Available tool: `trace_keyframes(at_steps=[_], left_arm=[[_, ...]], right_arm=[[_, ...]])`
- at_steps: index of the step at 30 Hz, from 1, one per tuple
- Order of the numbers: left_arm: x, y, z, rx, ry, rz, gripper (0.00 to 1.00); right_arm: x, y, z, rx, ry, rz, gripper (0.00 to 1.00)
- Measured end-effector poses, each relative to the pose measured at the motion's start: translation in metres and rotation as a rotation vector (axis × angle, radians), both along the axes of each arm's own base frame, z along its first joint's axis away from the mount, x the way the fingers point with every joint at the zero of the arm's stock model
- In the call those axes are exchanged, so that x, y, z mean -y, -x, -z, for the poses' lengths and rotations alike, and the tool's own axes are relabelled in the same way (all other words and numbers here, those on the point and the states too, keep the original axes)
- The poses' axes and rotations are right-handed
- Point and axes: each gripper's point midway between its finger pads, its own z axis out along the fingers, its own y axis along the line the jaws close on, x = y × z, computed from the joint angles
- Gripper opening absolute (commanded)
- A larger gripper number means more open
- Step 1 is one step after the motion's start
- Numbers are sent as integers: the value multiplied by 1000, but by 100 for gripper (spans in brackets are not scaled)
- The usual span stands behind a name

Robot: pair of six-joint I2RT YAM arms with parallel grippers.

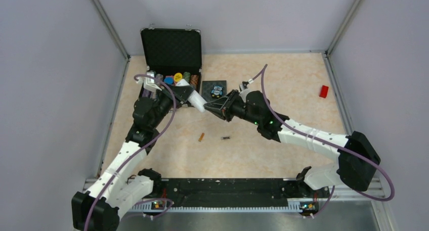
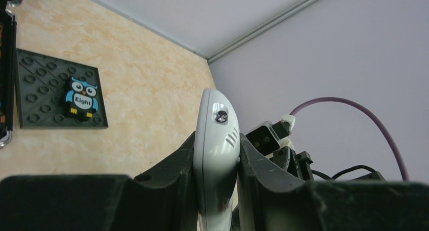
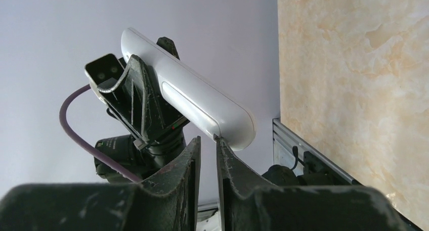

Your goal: Load the batteries into the remote control

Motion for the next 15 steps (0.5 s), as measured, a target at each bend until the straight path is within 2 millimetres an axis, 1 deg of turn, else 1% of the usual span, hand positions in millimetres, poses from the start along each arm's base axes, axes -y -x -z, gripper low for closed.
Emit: trace_keyframes(at_steps=[4, 6, 15], left_arm=[[0, 0, 5, -33, 22, 0, 0], [0, 0, 5, -44, 34, 1, 0], [-2, 2, -2, -60, 96, -5, 0]], right_arm=[[1, 1, 2, 7, -48, 2, 18], [1, 2, -1, 16, -74, 2, 18], [2, 3, -14, 91, -140, -3, 18]])
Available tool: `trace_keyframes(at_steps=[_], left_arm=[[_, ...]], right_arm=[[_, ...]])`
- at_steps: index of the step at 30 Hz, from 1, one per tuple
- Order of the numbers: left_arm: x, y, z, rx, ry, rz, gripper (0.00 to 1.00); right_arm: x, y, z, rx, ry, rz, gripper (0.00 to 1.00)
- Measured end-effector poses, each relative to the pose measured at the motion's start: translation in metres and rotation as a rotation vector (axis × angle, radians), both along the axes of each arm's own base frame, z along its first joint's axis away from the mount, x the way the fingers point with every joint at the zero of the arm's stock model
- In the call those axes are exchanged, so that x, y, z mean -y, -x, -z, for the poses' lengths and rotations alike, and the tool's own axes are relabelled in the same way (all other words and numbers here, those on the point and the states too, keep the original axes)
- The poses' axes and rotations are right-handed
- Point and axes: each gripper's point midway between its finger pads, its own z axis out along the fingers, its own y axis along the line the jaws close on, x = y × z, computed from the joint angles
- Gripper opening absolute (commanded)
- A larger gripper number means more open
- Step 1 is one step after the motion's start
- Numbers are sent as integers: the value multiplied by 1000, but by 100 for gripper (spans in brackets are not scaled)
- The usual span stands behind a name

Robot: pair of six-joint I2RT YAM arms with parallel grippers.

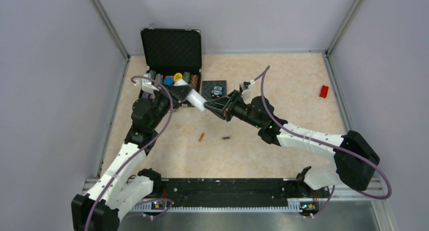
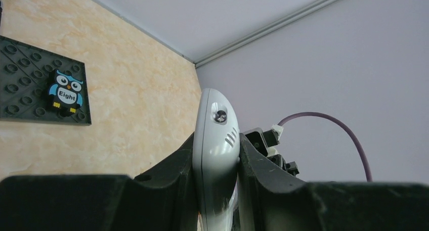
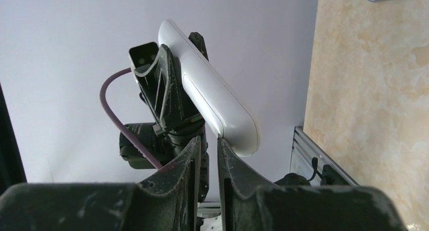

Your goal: Load the batteries into the remote control

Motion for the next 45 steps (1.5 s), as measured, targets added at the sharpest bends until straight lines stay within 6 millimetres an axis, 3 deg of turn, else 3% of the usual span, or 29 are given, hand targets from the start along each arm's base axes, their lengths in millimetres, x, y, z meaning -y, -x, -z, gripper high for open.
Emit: trace_keyframes(at_steps=[9, 13, 18, 24, 31, 33, 38, 45], left_arm=[[-8, 1, -5, 18, -5, -43, 0], [-8, 1, 2, -3, -25, -45, 0], [5, 11, 20, -53, -68, 20, 0], [4, 11, 28, -65, -99, 14, 0], [-1, 7, 34, -69, -135, -17, 0], [-2, 6, 34, -66, -143, -24, 0], [-3, 6, 34, -62, -146, -27, 0], [-3, 6, 33, -59, -145, -28, 0]], right_arm=[[-7, 0, -6, 55, -44, -22, 18], [-9, -1, -3, 56, -44, -20, 19], [-9, -4, -8, 78, -46, -3, 19], [-10, -6, -9, 80, -34, 0, 20], [-4, -4, 15, -6, 66, 12, 40], [1, 0, 19, -30, 95, 15, 39], [3, 4, 21, -51, 111, 11, 27], [4, 7, 32, -86, 143, 2, 30]])
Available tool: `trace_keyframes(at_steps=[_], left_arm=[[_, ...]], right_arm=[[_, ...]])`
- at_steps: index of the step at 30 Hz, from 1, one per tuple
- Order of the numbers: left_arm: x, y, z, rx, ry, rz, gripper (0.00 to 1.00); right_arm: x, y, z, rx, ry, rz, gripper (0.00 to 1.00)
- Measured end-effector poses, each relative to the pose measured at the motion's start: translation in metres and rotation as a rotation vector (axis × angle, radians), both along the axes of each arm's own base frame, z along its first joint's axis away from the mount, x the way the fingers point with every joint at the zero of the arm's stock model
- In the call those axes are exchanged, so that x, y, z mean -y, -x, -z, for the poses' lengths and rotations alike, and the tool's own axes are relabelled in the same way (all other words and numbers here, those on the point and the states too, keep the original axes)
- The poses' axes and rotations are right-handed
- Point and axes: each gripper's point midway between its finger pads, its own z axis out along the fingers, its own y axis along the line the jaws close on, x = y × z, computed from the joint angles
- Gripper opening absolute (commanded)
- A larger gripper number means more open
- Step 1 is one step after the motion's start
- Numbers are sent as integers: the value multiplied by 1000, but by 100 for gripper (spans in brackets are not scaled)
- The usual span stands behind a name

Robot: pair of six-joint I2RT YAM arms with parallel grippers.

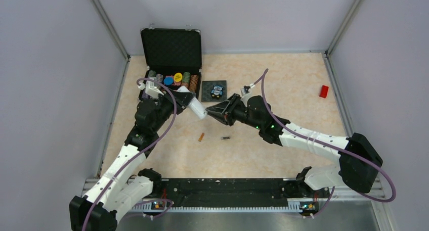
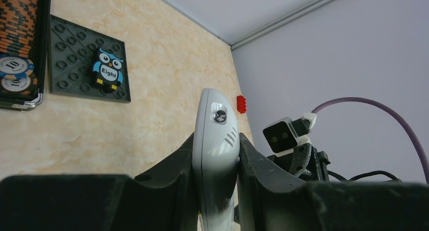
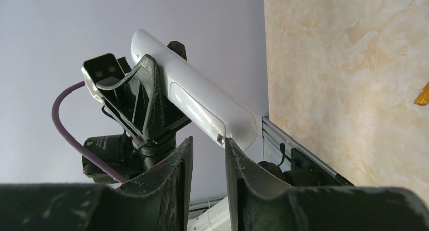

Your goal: Load the batteries into the remote control

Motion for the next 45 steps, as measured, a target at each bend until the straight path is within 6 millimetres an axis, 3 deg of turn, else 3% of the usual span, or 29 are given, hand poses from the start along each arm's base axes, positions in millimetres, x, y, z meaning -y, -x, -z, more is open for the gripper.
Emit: trace_keyframes(at_steps=[6, 21, 30, 45], left_arm=[[0, 0, 0, 1, 0, 0, 0], [1, -2, -1, 8, -1, 1, 0], [1, -2, -1, 8, -2, 1, 0], [-2, -3, 4, 17, -23, -8, 0]], right_arm=[[-1, 2, 4, -14, 12, -12, 30], [-7, 4, 11, -30, 11, -44, 10], [-9, 6, 8, -22, -2, -47, 19], [-16, 1, 11, -22, -14, -54, 16]])
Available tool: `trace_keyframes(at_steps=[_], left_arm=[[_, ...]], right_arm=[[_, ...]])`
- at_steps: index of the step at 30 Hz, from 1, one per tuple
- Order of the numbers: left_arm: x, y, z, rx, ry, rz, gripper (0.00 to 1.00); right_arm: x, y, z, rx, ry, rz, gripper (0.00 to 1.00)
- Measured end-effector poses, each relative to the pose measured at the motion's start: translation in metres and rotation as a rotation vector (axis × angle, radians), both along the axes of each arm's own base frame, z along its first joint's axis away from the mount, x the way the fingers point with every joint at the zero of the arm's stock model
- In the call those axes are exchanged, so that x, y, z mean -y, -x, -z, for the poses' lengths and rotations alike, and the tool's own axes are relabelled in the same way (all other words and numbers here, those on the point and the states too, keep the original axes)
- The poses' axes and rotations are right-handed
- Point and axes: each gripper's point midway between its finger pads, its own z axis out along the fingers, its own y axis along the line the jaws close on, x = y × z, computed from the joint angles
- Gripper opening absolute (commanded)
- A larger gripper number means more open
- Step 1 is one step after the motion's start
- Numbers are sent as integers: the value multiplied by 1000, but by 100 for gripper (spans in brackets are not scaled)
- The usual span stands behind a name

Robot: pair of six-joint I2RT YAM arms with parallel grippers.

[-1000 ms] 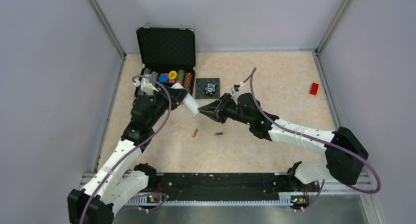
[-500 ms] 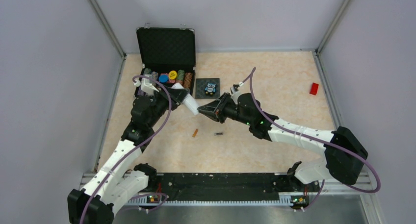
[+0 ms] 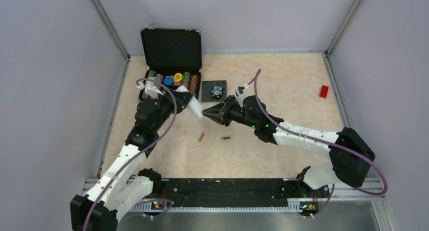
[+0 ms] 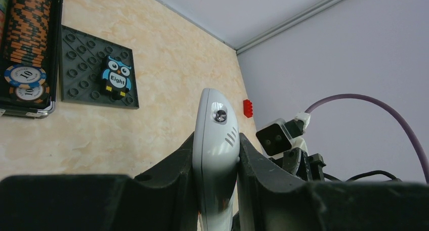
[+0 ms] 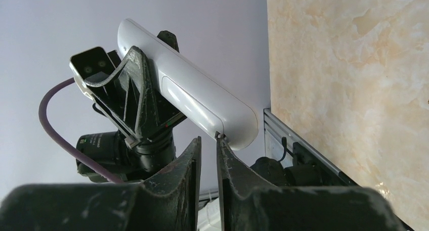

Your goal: Load the batteries into the remote control

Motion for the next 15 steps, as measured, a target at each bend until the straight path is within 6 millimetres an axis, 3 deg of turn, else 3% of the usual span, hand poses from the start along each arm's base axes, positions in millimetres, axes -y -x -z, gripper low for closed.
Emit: trace_keyframes(at_steps=[15], left_arm=[[-2, -3, -6, 41, 7, -10, 0]], right_arm=[[-4, -4, -5, 70, -18, -19, 15]])
